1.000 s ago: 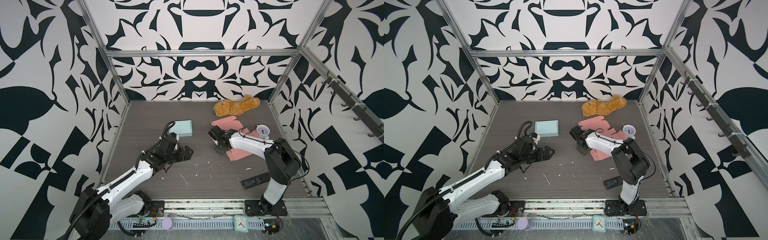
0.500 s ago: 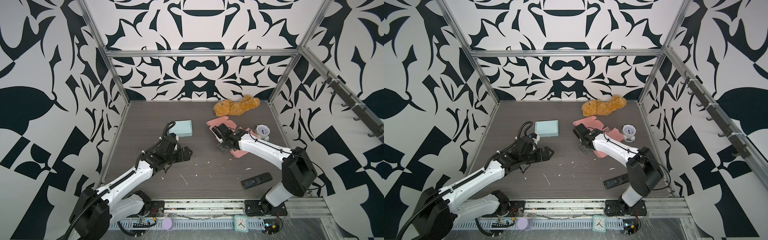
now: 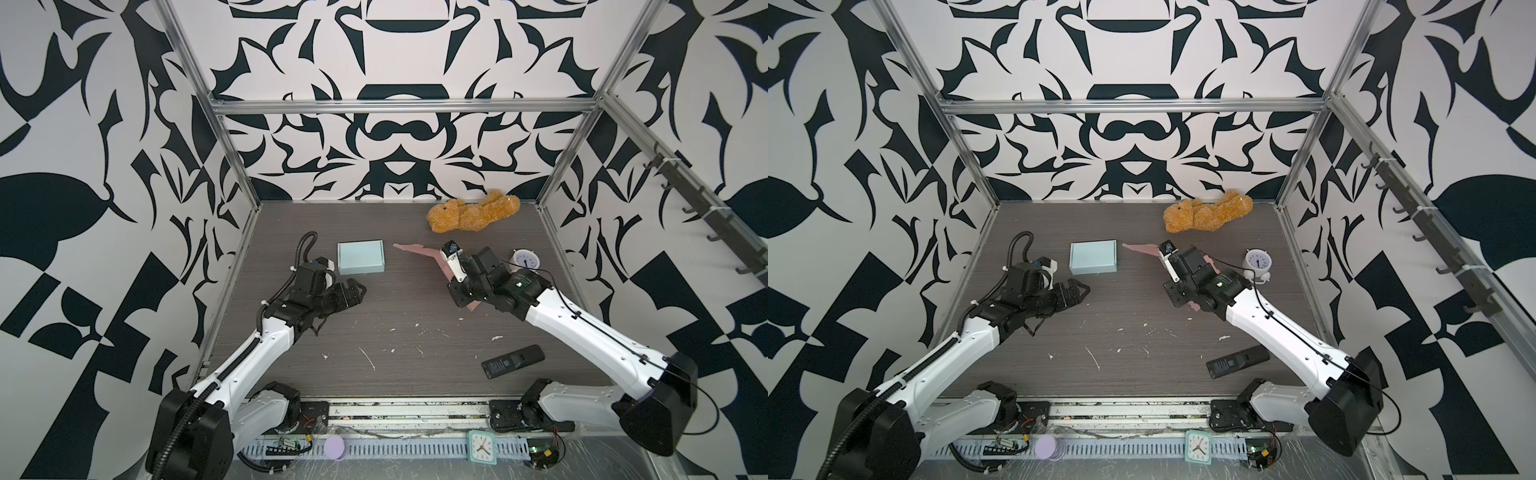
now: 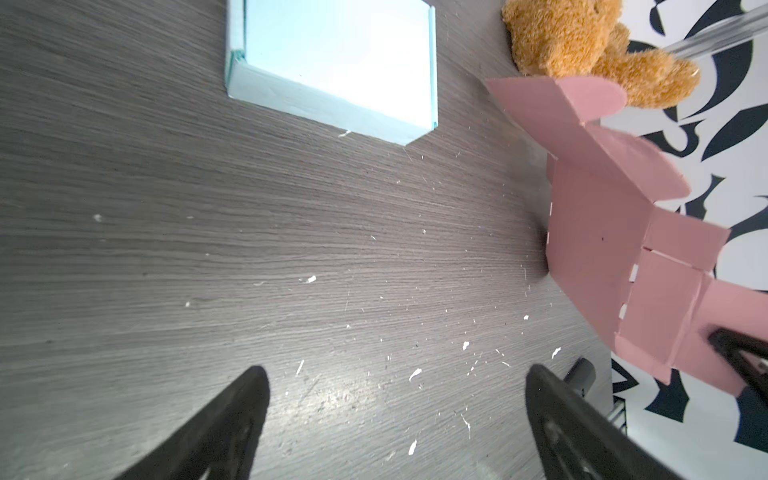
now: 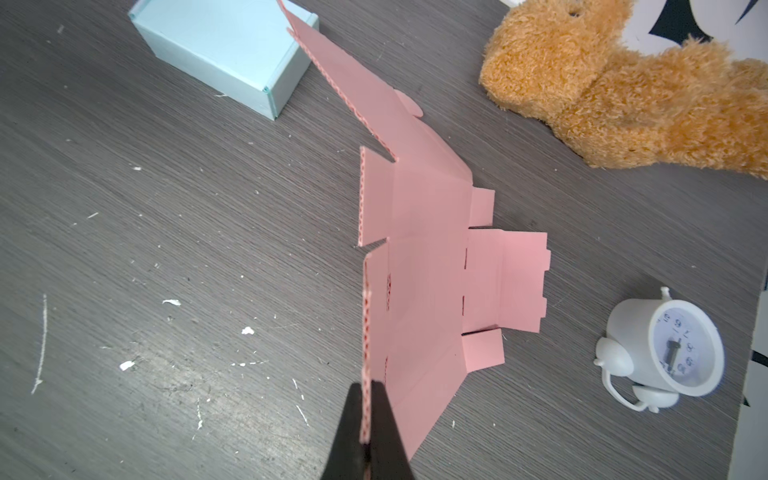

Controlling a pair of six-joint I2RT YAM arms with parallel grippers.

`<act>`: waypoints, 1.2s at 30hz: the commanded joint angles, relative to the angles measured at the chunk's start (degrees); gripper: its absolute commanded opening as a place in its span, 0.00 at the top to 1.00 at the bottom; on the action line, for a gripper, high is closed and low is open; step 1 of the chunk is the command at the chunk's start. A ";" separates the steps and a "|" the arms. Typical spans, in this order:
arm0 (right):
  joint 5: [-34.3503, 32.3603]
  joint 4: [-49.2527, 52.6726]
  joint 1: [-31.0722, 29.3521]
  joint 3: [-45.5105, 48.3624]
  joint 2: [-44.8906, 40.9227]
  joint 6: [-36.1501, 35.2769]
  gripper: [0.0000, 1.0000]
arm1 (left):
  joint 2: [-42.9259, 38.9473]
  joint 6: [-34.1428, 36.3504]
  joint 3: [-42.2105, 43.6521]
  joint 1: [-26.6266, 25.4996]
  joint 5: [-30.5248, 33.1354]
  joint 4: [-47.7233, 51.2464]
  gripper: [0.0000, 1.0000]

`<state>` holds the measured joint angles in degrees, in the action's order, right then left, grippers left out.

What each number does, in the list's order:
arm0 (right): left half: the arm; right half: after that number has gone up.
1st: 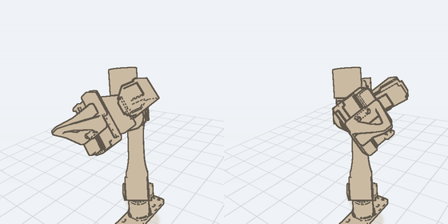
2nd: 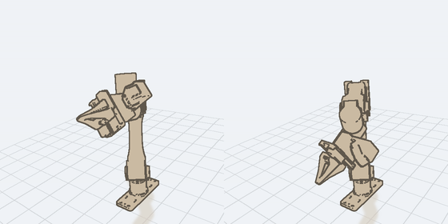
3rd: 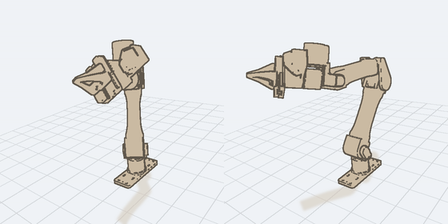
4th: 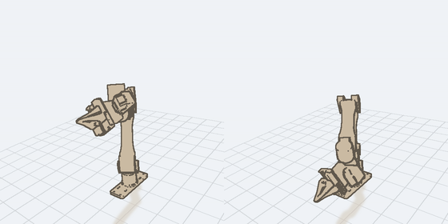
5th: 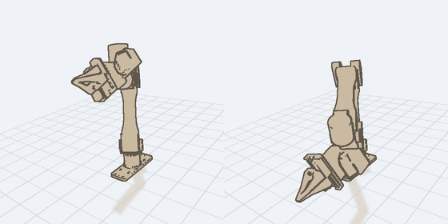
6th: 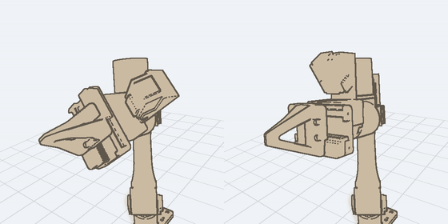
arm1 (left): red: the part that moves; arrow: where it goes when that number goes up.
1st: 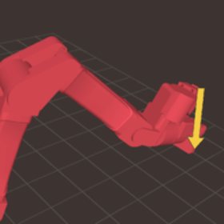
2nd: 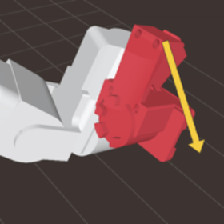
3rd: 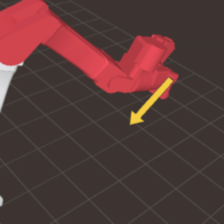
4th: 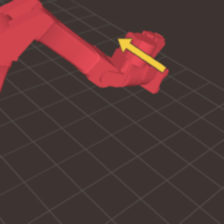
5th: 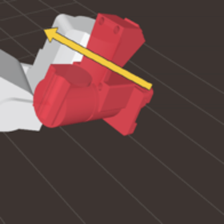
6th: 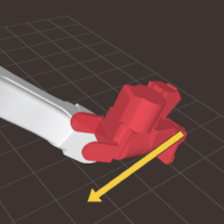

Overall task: Fold the paper box
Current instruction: 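Grasp the pink blank's edge with the right gripper and lift it, then drag the pink blank toward the robot and lay it flat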

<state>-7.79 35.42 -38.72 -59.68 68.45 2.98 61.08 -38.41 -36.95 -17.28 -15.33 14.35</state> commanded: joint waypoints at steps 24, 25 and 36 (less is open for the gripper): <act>6.83 -12.93 -17.78 7.73 -7.56 -12.09 1.00 | 0.50 6.56 -5.21 21.85 -14.97 4.33 0.04; 6.78 -12.97 -18.16 7.87 -7.30 -12.20 1.00 | 0.59 6.80 -5.64 21.80 -14.93 4.67 0.04; -0.21 -9.31 -25.89 6.03 2.70 -15.18 1.00 | -4.64 8.67 -6.12 21.83 -13.99 7.37 0.04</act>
<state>-4.64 25.06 -62.52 -51.53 69.89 -10.61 57.23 -31.64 -42.02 4.34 -28.56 19.03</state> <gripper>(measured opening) 0.049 0.962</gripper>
